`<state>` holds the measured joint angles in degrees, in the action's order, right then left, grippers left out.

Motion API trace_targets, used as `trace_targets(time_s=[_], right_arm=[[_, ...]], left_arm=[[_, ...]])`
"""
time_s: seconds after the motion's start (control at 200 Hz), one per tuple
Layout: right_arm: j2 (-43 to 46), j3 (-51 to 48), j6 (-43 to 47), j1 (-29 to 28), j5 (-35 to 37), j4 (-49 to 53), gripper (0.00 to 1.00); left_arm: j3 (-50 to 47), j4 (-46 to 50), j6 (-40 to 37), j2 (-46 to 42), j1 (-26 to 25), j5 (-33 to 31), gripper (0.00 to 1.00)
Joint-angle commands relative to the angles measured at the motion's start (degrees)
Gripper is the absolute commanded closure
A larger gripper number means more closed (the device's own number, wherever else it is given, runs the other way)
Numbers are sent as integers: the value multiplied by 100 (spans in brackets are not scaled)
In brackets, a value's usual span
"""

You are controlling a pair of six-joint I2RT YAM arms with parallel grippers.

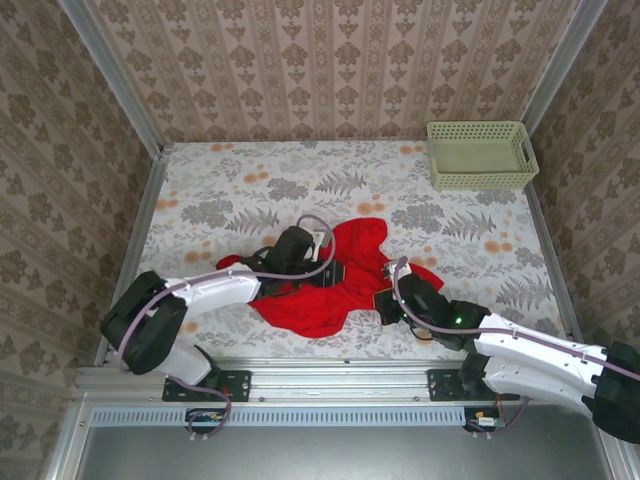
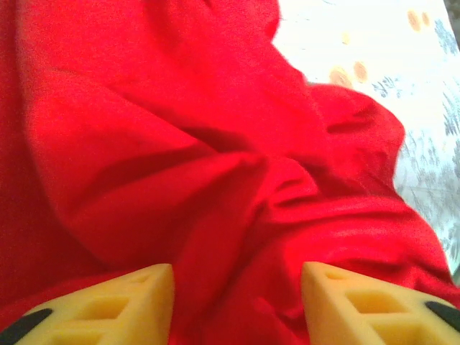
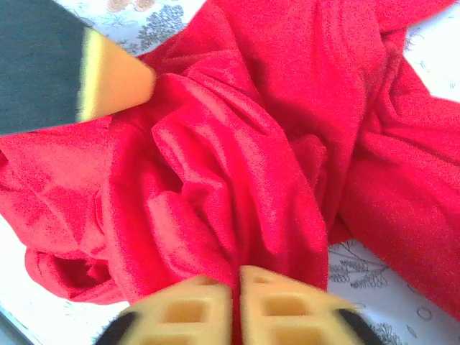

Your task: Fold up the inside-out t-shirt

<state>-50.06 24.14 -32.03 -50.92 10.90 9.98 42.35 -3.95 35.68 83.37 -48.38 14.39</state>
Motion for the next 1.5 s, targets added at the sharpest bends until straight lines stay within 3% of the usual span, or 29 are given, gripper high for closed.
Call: trace_targets(time_s=[0.0, 0.265, 0.605, 0.775, 0.9, 1.01, 1.13, 1.305, 1.42, 1.495], right_arm=[[181, 292, -26, 36, 312, 457, 66], [-585, 1769, 178, 14, 190, 2030, 48], [-2618, 2866, -792, -146, 362, 2754, 35], [-3283, 3220, -1222, -261, 890, 3607, 35], [-3237, 3078, -1454, -270, 1072, 4030, 45], [-2919, 2832, -1578, -270, 1025, 4232, 69], [-2448, 2386, -1789, -261, 849, 4340, 78], [-1962, 1971, -1929, -258, 619, 4359, 79], [-1585, 2253, -1727, -252, 550, 4117, 62], [-1638, 2485, -1592, -237, 430, 3886, 57]], left_arm=[[-21, 402, -315, -273, -192, -340, 47], [-516, -210, 11, -470, -244, -355, 50], [-936, -413, 270, -769, -221, -648, 47], [-997, -472, 317, -732, -206, -646, 43], [-1077, -480, 365, -717, -200, -763, 41], [-1144, -368, 410, -731, -205, -983, 37], [-1163, -235, 352, -554, -180, -1238, 33], [-1347, -456, 396, -505, -92, -1101, 30], [-1386, -587, 373, -546, -100, -1010, 28], [-1378, -581, 376, -581, -101, -981, 28]])
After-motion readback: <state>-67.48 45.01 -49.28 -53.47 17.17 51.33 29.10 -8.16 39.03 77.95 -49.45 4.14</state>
